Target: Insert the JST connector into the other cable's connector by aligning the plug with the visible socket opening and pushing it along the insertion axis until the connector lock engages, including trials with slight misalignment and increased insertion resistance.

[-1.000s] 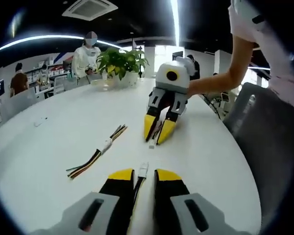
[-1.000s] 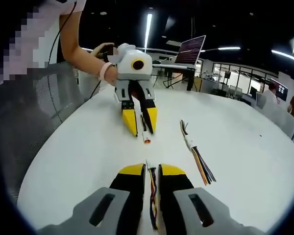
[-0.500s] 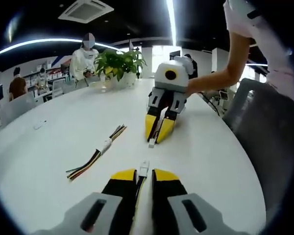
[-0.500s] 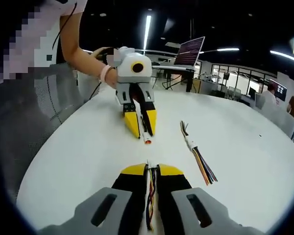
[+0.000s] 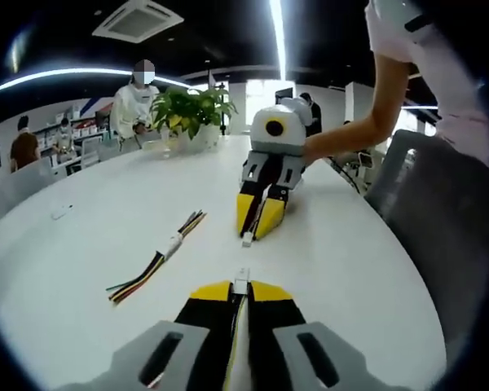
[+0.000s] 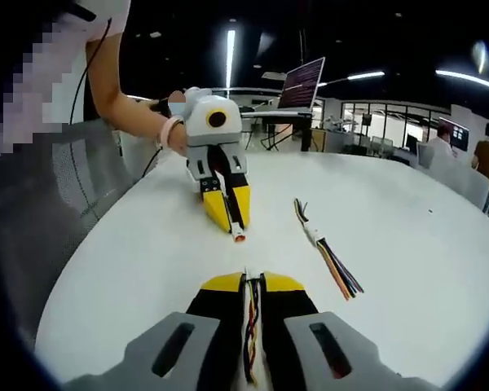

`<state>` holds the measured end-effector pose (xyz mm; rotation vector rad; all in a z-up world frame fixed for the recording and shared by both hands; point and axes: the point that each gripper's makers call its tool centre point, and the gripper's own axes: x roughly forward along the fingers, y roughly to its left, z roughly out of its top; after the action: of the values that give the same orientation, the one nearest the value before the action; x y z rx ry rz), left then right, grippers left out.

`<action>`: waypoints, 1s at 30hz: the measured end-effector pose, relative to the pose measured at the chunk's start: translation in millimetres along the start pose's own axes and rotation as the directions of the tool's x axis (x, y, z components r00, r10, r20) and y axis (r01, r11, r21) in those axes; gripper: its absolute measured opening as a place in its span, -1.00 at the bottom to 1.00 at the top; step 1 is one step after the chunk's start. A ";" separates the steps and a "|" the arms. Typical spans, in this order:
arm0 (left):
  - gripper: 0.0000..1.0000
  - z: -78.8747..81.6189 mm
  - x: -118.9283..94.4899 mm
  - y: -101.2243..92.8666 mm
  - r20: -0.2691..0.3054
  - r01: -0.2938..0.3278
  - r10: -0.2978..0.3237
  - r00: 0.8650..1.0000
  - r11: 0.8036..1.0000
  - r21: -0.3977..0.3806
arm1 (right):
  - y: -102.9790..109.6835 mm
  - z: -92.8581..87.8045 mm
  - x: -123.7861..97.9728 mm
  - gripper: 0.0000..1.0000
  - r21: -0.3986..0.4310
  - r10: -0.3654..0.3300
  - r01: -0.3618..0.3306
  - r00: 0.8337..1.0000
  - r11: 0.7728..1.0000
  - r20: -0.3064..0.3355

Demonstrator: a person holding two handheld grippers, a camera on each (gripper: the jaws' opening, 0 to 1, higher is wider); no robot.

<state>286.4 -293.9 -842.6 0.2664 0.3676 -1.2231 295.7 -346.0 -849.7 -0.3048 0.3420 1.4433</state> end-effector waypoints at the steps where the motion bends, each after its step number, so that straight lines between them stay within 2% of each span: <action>1: -0.98 0.0 0.0 0.1 0.000 0.001 -0.001 1.000 1.000 0.001 | -0.2 0.1 0.1 -0.93 -0.001 -0.002 0.002 1.000 1.000 -0.002; 5: -0.99 -0.6 -0.3 -0.5 -0.011 0.007 -0.007 1.000 1.000 -0.006 | -0.8 0.2 0.5 -0.93 0.006 -0.004 0.004 1.000 1.000 -0.011; 7: -0.99 -0.6 -0.3 -0.8 -0.021 0.008 -0.008 1.000 1.000 0.007 | -3.5 0.4 0.0 -0.93 0.078 -0.015 0.013 1.000 0.997 0.017; 16: -0.99 -1.0 -0.3 -1.4 -0.049 0.004 -0.003 0.999 1.000 0.017 | 6.5 1.9 -2.4 -0.94 0.049 -0.011 0.011 1.000 0.999 -0.012; 20: -0.99 -0.3 -1.1 -2.4 -0.073 0.010 -0.008 0.997 0.999 0.034 | 9.9 8.4 -2.1 -0.94 0.061 0.003 -0.003 1.000 0.998 -0.001; 21: -0.99 0.7 -1.4 -1.8 -0.073 0.007 -0.005 0.997 0.999 0.032 | 10.5 12.3 -1.9 -0.94 0.079 0.007 -0.009 1.000 0.997 0.017; 26: -0.99 13.8 -2.7 -4.8 -0.049 0.016 -0.014 0.999 0.999 0.031 | 13.0 20.3 -0.5 -0.94 0.051 0.014 -0.015 1.000 0.999 0.022; 30: -0.99 21.3 -1.0 -9.1 -0.044 0.030 -0.027 0.999 0.998 0.051 | 20.6 28.5 1.8 -0.94 0.048 0.047 -0.050 0.998 0.998 0.047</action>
<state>280.3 -304.4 -822.8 0.3327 0.3786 -1.2575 276.6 -330.7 -824.4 -0.2244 0.3495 1.4848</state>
